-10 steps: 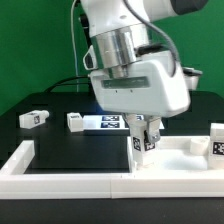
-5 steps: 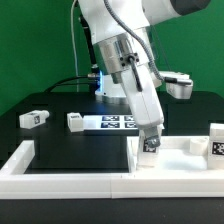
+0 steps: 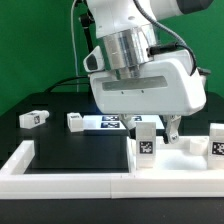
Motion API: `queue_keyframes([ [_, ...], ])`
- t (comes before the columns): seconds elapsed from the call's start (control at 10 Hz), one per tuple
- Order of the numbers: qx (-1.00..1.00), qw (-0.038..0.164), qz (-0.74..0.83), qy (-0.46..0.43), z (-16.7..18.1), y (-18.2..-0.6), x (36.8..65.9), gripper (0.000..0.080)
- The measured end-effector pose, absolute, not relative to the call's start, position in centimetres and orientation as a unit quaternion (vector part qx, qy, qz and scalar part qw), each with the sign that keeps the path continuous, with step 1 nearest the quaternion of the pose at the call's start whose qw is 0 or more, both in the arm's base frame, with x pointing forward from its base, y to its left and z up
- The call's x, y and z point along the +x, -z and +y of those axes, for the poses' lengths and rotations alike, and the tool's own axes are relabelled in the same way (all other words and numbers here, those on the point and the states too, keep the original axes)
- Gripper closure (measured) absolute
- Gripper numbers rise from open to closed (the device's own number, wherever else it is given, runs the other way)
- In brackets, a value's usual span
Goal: Assemble square table
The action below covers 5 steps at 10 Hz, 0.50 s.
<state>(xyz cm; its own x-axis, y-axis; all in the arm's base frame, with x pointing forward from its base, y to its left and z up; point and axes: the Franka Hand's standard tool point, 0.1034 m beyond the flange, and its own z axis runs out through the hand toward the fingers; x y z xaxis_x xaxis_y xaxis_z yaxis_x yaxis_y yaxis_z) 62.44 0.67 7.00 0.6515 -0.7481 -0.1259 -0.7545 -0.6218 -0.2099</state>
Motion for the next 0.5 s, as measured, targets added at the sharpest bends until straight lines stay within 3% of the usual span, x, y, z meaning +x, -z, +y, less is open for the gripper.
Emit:
queue_keyframes([
  [0.3, -0.946, 0.121, 0.300, 0.002, 0.55, -6.98, 62.44, 0.0151],
  [0.5, -0.989, 0.080, 0.120, 0.027, -0.01, -7.03, 62.85, 0.0151],
])
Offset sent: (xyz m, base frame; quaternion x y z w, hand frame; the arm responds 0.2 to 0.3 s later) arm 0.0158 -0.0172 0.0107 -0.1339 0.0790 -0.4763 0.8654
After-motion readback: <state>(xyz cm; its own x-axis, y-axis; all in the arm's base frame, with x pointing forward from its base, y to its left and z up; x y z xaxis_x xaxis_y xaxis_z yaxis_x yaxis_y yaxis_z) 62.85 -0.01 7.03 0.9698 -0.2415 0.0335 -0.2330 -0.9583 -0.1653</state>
